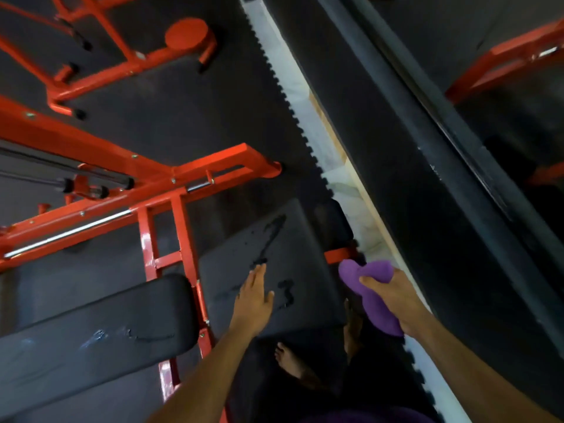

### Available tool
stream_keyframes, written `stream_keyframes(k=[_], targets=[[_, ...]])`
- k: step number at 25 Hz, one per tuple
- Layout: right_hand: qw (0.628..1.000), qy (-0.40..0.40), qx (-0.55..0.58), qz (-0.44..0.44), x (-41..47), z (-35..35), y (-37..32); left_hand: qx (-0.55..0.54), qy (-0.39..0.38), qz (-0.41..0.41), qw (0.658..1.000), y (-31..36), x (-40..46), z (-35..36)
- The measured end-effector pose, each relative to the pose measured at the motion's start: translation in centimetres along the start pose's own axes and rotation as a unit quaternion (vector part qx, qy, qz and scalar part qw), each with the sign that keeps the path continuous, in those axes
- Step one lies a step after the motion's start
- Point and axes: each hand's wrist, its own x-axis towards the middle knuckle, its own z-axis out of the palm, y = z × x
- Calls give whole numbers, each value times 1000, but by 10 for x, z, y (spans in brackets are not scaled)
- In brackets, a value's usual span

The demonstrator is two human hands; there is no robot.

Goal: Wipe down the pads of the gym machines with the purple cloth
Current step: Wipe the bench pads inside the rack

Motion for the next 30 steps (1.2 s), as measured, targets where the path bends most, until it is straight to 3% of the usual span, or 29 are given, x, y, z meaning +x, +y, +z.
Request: stream_keyframes(k=[4,7,10,12,14,18,24,26,30], targets=[[1000,20,-2,2,78,-6,13,145,87,26,985,20,108,26],[1000,-2,-23,-10,144,22,33,193,138,13,971,17,181,56],[990,-54,-56,-114,198,76,52,204,222,33,953,-9,198,84],[974,-119,-85,-172,218,107,72,212,216,30,953,-13,204,90],[969,-120,-99,-190,226,125,84,225,223,39,948,-16,204,91],[992,-64,13,-108,261,140,76,223,219,44,949,-22,207,93],[990,-92,99,-38,385,176,-1,214,223,51,950,-22,209,94],[991,-93,89,-36,367,172,17,215,224,50,949,-22,209,94],[995,-64,69,37,247,137,97,213,219,40,951,-20,208,94]])
